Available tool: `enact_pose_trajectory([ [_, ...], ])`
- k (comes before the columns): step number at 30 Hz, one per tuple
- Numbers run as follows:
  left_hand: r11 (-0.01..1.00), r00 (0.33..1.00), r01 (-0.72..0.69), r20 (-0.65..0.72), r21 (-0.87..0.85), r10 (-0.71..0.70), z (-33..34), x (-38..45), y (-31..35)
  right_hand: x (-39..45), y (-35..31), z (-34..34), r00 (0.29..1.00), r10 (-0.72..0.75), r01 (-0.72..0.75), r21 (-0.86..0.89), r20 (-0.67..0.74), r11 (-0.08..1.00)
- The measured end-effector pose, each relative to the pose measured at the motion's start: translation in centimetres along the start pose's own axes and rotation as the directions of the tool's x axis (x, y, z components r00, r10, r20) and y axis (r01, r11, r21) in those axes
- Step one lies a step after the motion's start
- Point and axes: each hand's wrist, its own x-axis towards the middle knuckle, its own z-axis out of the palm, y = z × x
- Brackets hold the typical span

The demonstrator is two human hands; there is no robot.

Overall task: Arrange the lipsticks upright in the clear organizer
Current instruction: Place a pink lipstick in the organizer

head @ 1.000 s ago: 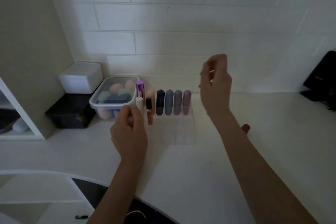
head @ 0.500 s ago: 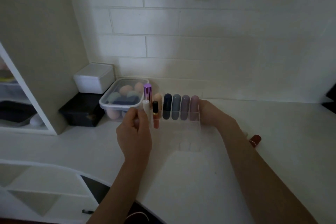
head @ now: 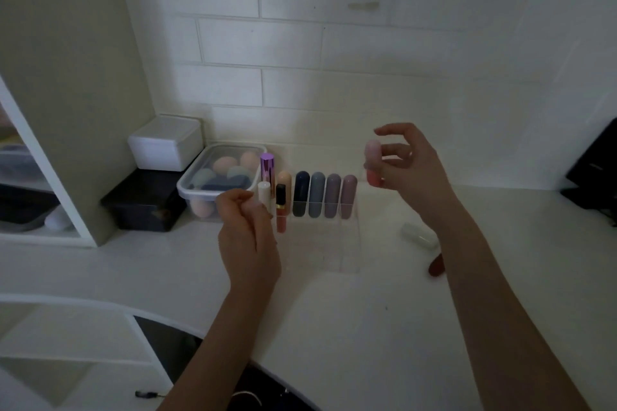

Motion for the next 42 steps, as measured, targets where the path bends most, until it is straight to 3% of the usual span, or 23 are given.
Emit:
enact_pose_trajectory([
  [6,0.995,0.995,0.098,-0.004,-0.021,-0.098,-0.4,0.1,1.0,-1.8,-3.1,1.7,0.985,0.002,-0.027,0.139,0.174,0.99],
  [10,0.989,0.989,0.145,0.021,-0.018,-0.145,-0.5,0.1,1.1,-2.5,-3.1,3.3,0.969,0.027,-0.032,0.018,0.245,0.999],
  [15,0.992,0.99,0.128,0.049,0.013,-0.129,-0.5,0.1,1.0,-2.7,-2.5,4.2,0.955,0.077,-0.059,-0.072,0.285,0.996],
  [21,0.998,0.996,-0.003,0.088,0.055,-0.002,-0.5,0.1,1.1,-2.9,-1.9,4.6,0.918,0.145,-0.167,0.029,0.368,0.986],
  [28,0.987,0.988,-0.092,0.138,0.131,0.074,-0.2,0.1,0.5,-2.7,-1.7,4.6,0.948,0.11,-0.12,0.015,0.3,0.993],
  [35,0.964,0.931,-0.232,0.315,0.127,0.182,0.2,-0.3,0.5,-2.7,-2.1,4.9,0.949,0.095,-0.064,-0.109,0.302,0.992],
  [39,0.949,0.933,-0.267,0.291,0.167,0.211,0.3,-0.3,0.2,-2.1,-2.2,3.2,0.963,0.112,-0.076,-0.149,0.247,0.986],
  [42,0.932,0.911,-0.298,0.354,0.207,0.213,0.6,-0.4,0.1,-2.2,-1.4,2.4,0.961,0.152,-0.12,-0.146,0.231,0.982],
])
